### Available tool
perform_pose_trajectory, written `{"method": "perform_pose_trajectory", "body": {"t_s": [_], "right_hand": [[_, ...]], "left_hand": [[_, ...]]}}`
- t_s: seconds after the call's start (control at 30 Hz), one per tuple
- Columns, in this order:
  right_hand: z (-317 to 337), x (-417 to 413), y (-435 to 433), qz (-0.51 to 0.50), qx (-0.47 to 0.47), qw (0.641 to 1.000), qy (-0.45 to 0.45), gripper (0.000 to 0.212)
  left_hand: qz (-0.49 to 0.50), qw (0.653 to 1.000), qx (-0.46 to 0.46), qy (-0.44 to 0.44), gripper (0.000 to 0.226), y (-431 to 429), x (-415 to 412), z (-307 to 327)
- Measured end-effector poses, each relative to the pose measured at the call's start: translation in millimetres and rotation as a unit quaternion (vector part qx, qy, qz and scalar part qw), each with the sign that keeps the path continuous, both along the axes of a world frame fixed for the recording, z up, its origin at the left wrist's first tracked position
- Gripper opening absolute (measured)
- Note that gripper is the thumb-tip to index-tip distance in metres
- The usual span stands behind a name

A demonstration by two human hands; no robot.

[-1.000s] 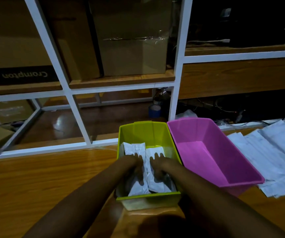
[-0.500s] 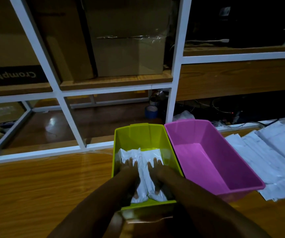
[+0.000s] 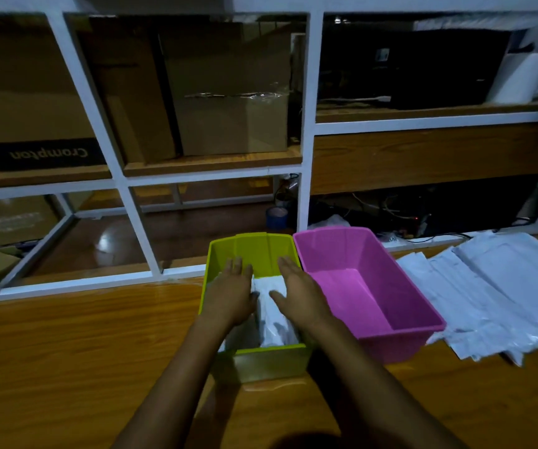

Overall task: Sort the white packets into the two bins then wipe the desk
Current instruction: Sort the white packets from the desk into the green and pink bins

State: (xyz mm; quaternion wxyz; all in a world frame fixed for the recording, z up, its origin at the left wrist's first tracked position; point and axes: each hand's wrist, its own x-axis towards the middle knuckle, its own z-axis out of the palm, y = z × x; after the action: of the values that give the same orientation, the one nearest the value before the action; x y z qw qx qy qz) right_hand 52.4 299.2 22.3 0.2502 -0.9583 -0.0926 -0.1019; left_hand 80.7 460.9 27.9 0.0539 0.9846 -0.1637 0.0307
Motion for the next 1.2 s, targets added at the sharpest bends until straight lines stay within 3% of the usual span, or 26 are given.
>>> {"method": "perform_pose_trajectory", "body": {"t_s": [0.13,0.27,0.47,0.7,1.03,1.2], "right_hand": [[15.2,-73.6,-33.5,-0.037,0.104,0.987,-0.116,0.061],[15.4,-148.3,-82.3,-0.08,0.144,0.975,-0.15,0.057],[-8.9,-246.2,-168.3,-0.117,0.154,0.967,-0.166,0.055],[-29.5,-296.2,-254.7,-0.19,0.176,0.957,-0.131,0.051],[-27.5,-230.6,-361.7,-0.235,0.135,0.957,-0.105,0.051],[-28.4,-175.4,-404.3,-0.226,0.102,0.966,-0.08,0.05]], "left_hand": [[-0.048,0.957,-0.249,-0.137,0.065,-26.8,-72.1,4.6],[-0.071,0.922,-0.345,-0.162,0.059,-82.5,-138.4,-3.9],[-0.119,0.917,-0.356,-0.137,0.054,-167.1,-216.6,-26.6],[-0.154,0.921,-0.35,-0.079,0.052,-252.6,-248.3,-39.2],[-0.144,0.915,-0.376,-0.018,0.059,-372.8,-170.5,-50.7],[-0.086,0.923,-0.374,-0.006,0.059,-419.3,-110.5,-73.8]]}}
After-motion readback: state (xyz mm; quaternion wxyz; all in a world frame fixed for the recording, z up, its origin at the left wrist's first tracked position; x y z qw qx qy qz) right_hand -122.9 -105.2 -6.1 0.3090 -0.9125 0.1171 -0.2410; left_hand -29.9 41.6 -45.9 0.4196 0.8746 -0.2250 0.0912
